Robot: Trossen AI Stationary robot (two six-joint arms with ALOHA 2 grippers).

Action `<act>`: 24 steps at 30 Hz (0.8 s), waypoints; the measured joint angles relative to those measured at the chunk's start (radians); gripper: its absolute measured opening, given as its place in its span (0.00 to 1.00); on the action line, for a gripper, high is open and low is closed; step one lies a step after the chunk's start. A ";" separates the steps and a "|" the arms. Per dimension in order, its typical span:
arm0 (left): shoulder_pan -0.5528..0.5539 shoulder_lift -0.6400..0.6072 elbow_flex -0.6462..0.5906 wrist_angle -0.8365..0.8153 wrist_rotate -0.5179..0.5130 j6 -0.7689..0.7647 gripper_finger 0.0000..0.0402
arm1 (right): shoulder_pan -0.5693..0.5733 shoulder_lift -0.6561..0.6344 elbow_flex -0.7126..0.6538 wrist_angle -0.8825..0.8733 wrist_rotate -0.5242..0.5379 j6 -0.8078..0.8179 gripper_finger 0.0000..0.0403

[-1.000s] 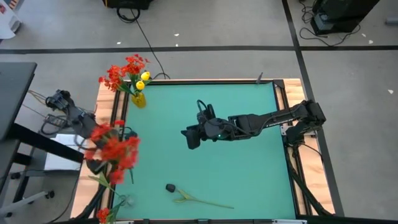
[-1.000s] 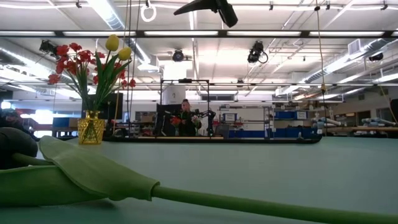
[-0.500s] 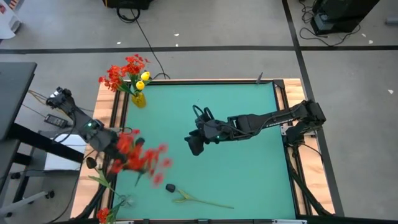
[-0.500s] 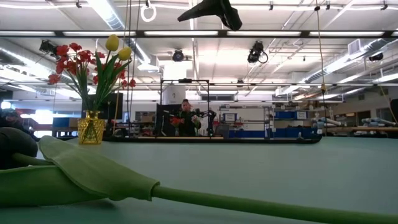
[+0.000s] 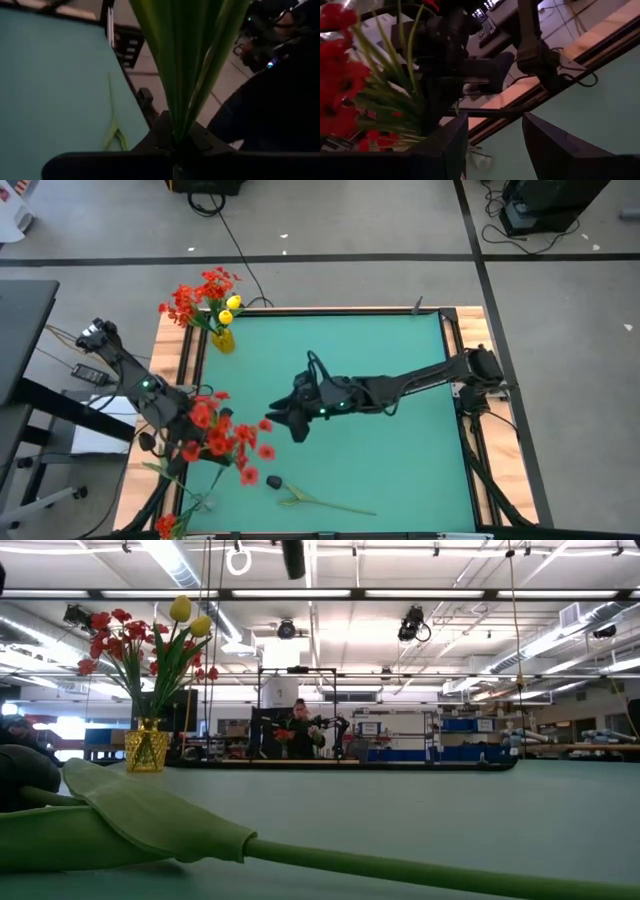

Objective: Sort flowers into vase by color
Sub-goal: Put the orange flowers into the transparent vase

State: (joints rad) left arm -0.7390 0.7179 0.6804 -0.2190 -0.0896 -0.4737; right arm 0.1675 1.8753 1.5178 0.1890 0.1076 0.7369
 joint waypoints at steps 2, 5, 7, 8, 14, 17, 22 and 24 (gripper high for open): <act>-0.013 0.018 0.000 -0.004 0.008 -0.020 0.02 | 0.001 0.023 0.000 0.021 0.000 0.003 0.48; -0.049 0.047 0.000 -0.003 0.033 -0.009 0.02 | -0.001 0.038 0.000 0.019 0.000 0.019 0.47; -0.077 0.063 0.000 0.002 0.049 0.006 0.02 | -0.001 0.039 0.000 0.014 0.000 0.019 0.46; -0.090 0.068 0.000 0.015 0.056 0.012 0.02 | -0.001 0.039 0.000 0.013 0.000 0.019 0.46; -0.159 0.075 0.000 0.043 0.047 0.022 0.02 | 0.001 0.033 0.000 0.009 -0.001 0.001 0.45; -0.183 0.082 0.000 0.044 0.017 0.054 0.02 | 0.001 0.032 0.000 0.005 -0.005 0.001 0.45; -0.220 0.103 0.000 0.050 -0.022 0.127 0.02 | 0.002 0.032 0.000 0.003 -0.023 0.011 0.45; -0.229 0.113 0.000 0.049 -0.022 0.129 0.02 | 0.002 0.032 0.000 0.001 -0.026 0.019 0.45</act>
State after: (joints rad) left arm -0.9684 0.8305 0.6804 -0.1704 -0.1113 -0.3443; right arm 0.1699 1.9076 1.5177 0.1900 0.0819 0.7564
